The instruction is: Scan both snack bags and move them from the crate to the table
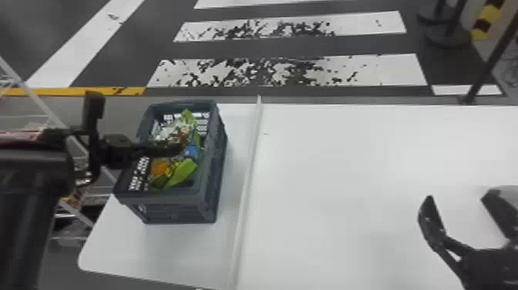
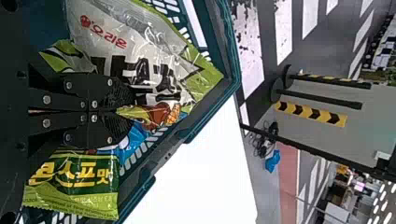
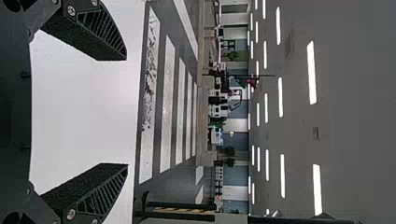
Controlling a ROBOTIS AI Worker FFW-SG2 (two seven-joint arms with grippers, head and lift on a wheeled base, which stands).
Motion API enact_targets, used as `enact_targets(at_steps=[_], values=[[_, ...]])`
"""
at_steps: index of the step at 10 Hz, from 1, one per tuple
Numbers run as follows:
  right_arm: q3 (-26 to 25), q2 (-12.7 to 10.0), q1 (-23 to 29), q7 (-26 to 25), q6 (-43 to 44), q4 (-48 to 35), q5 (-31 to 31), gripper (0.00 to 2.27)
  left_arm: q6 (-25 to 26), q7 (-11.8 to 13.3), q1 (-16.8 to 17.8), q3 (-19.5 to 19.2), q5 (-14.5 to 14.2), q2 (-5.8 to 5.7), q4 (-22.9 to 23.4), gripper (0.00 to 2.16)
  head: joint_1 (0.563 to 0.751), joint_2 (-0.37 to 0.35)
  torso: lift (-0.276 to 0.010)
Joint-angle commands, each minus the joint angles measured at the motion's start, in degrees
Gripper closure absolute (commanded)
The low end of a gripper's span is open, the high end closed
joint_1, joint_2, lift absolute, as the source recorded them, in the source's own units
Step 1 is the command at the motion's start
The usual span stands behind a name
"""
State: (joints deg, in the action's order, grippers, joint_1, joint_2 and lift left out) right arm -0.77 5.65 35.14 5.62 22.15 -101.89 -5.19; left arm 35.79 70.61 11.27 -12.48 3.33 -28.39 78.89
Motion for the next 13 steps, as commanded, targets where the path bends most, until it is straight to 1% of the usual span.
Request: enact_targets(at_steps=[1,2,4,5,6,7,8,9,10,11,12,13], values=[[0.07,-0.02,0.01,0.0,0.03,-0.07,0.0,0.12,-1.9,0.15,-0.46,-1.23,-3.16,0.09,-0.67,2.13,0.695,0.177,-0.088],[0.16,-0.11,0.1,0.0,0.03,-0.07,0.0,0.12,-2.6,0.32,-0.73,-2.11,-3.59,0.26,-0.58,2.13,0.695,0.177,-0.088],[0.25,-0.11,0.1,-0.09,0.21,-0.16,0.0,0.12,-3.13,0.85,-0.99,-4.13,-7.9,0.44,-0.41,2.13,0.695,0.178,-0.088],[0.25,-0.11,0.19,-0.09,0.21,-0.24,0.0,0.12,-2.95,0.76,-1.69,-5.71,-9.83,0.7,1.0,2.13,0.695,0.178,-0.088],[0.25,-0.2,0.28,-0.09,0.21,-0.42,0.0,0.12,-1.55,0.5,-2.48,-7.12,-11.77,0.88,3.55,2.13,0.695,0.179,-0.088],[0.25,-0.2,0.36,-0.09,0.21,-0.6,0.0,0.12,1.62,0.06,-3.98,-8.44,-13.7,1.06,7.94,2.13,0.695,0.179,-0.088],[0.25,-0.2,0.63,-0.09,0.21,-0.95,0.0,0.12,5.31,-0.82,-5.65,-9.85,-15.46,1.85,13.22,2.13,0.695,0.178,-0.088],[0.25,-0.29,0.89,-0.09,0.21,-1.3,0.0,0.12,8.3,-1.52,-7.32,-11.08,-16.87,2.9,18.93,2.13,0.695,0.172,-0.088],[0.33,-0.29,1.07,-0.09,0.21,-1.56,0.0,0.12,12.52,-2.67,-8.81,-11.95,-19.15,4.31,25.7,2.13,0.695,0.161,-0.088],[0.33,-0.37,1.24,-0.09,0.21,-1.74,0.0,0.12,14.8,-4.34,-10.22,-11.95,-20.03,5.89,31.5,2.13,0.695,0.141,-0.088],[0.33,-0.37,1.42,-0.18,0.39,-2.0,0.0,0.12,15.51,-6.44,-11.8,-11.34,-20.47,8.17,36.86,2.13,0.695,0.127,-0.088],[0.33,-0.46,1.77,-0.18,0.56,-2.27,0.0,0.12,15.86,-8.73,-13.03,-9.32,-19.94,10.64,41.17,2.13,0.695,0.094,-0.088]])
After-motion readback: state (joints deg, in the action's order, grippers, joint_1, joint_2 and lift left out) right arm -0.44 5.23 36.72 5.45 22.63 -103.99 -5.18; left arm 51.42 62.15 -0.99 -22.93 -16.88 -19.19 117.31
